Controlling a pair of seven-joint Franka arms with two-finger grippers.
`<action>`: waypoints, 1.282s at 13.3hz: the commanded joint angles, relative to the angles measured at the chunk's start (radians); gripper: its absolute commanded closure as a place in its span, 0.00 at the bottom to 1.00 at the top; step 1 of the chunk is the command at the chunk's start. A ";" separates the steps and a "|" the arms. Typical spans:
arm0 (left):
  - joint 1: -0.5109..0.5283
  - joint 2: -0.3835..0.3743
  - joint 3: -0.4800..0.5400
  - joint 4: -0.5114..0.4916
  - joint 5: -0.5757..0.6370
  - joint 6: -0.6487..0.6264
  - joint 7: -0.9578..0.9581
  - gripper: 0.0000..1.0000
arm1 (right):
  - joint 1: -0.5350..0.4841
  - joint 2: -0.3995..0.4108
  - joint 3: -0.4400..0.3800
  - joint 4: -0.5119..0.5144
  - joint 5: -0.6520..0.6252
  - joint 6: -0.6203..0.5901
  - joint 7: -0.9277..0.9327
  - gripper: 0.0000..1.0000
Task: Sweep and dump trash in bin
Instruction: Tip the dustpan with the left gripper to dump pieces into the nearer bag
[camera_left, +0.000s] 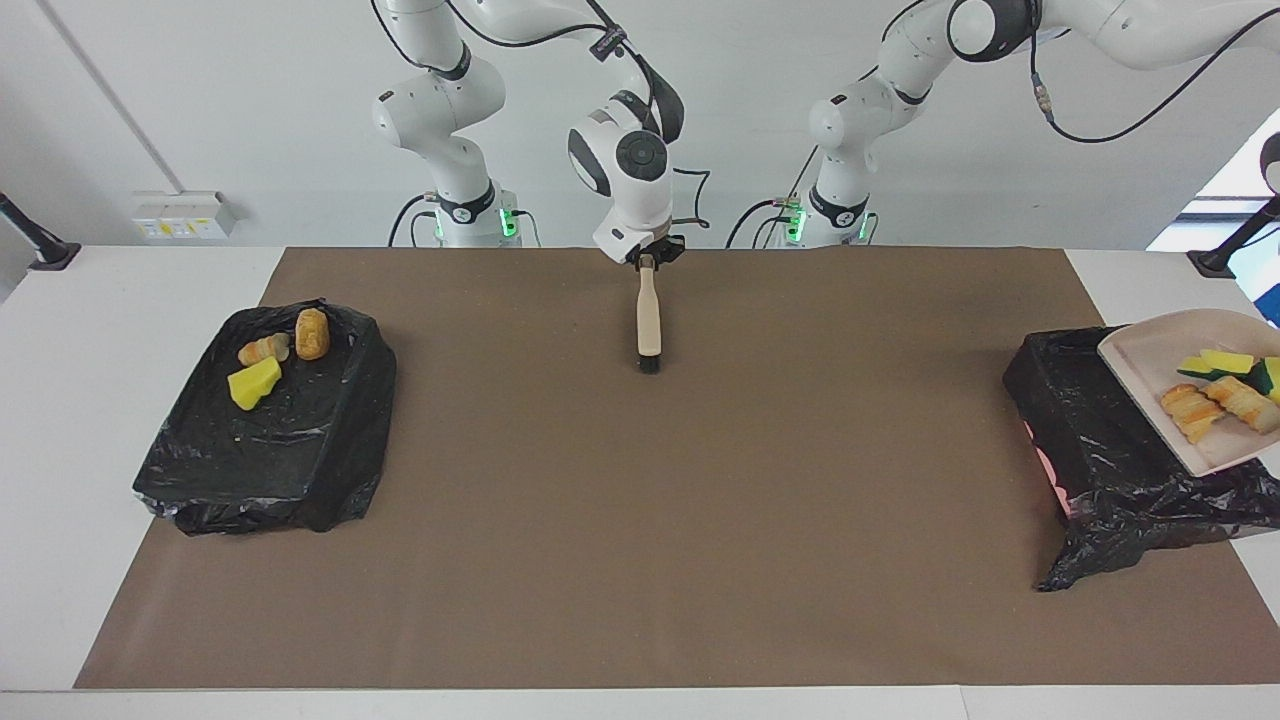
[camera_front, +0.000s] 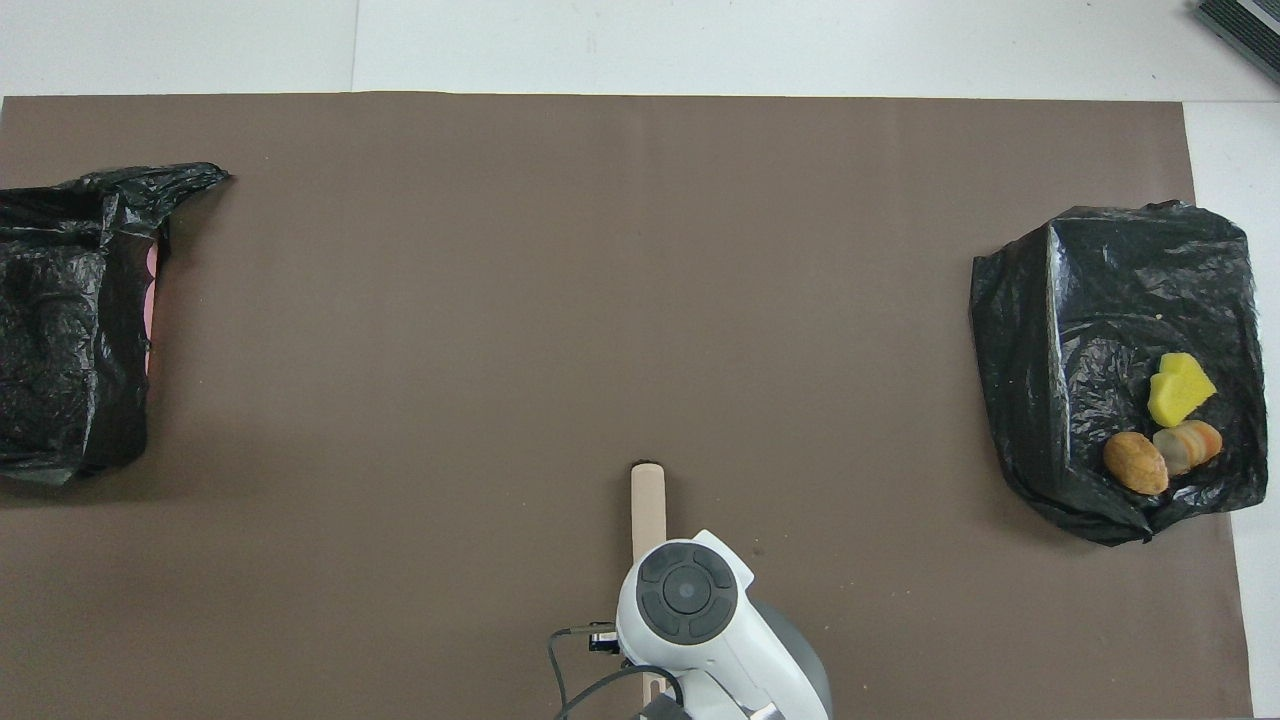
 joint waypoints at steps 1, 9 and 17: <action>-0.039 0.000 0.009 0.012 0.142 0.008 -0.003 1.00 | -0.007 0.024 -0.009 0.035 -0.002 0.016 0.008 0.00; -0.084 -0.029 0.009 0.012 0.431 0.007 -0.058 1.00 | -0.307 0.013 -0.015 0.209 -0.260 -0.024 -0.107 0.00; -0.214 -0.067 -0.002 -0.012 0.021 -0.142 -0.199 1.00 | -0.487 0.008 -0.023 0.437 -0.375 -0.199 -0.256 0.00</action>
